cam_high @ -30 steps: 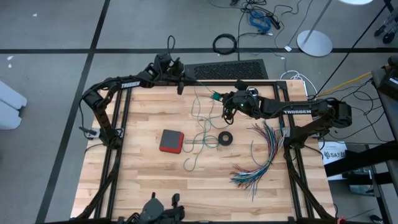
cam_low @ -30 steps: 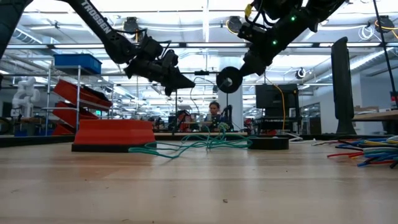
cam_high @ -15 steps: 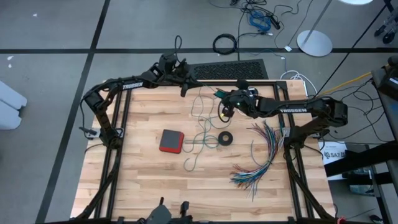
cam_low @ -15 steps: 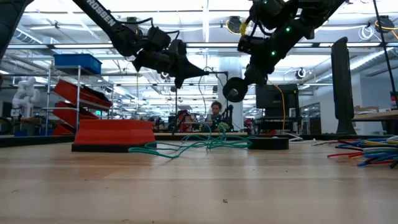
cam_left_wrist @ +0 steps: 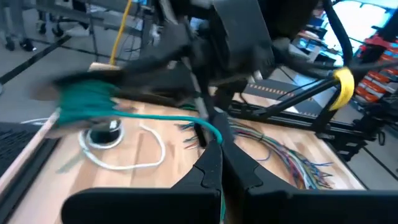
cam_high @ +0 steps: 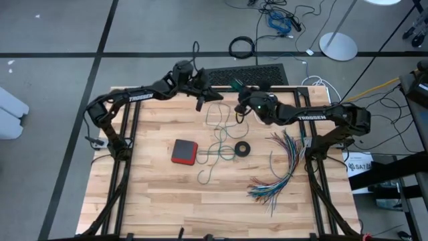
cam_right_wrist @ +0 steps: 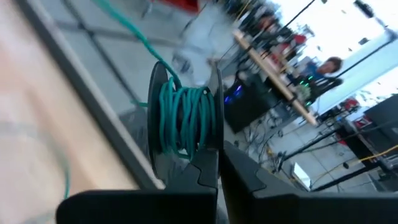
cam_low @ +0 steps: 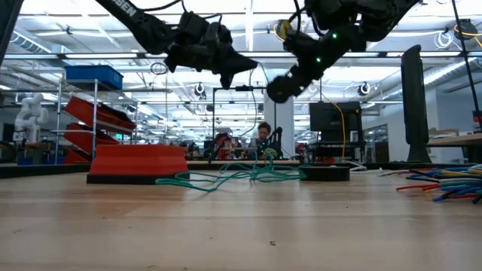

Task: Coiling cords
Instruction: Coil the green wire cable on the spool

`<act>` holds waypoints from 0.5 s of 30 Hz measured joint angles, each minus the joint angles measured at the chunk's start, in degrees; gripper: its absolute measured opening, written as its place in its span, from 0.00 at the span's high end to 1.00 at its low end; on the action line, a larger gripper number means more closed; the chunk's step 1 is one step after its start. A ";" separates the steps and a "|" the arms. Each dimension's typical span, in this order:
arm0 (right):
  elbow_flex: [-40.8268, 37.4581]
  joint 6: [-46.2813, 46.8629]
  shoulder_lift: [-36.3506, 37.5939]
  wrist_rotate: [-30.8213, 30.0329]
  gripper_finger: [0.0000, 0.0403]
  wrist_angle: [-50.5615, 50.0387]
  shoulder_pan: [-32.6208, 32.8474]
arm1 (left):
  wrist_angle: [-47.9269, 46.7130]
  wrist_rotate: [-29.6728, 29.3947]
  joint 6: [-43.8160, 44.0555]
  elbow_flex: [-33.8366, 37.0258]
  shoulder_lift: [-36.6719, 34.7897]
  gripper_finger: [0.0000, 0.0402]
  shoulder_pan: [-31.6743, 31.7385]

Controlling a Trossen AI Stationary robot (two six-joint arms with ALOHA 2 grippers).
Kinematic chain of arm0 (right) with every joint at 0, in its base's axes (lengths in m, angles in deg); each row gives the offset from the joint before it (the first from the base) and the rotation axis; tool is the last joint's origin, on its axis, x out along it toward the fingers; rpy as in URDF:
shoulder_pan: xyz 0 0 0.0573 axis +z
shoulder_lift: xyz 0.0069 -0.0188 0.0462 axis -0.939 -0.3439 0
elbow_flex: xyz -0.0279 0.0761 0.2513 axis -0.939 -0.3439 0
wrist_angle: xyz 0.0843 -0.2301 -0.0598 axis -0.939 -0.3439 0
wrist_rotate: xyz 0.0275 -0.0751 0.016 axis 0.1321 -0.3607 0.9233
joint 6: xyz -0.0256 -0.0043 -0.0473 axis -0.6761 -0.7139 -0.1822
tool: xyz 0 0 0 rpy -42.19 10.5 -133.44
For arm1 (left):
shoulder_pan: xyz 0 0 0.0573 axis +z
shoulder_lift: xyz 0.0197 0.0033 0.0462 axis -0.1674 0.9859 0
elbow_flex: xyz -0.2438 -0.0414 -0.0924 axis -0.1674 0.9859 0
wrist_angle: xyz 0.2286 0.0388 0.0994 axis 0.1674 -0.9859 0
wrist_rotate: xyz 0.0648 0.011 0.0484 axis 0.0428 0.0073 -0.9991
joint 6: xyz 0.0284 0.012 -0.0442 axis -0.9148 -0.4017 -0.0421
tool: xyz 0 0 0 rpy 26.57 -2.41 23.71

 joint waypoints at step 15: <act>0.00 2.22 0.00 6.17 1.00 16.60 -0.08 | 9.69 -10.91 -2.06 -2.26 -0.07 1.00 -5.50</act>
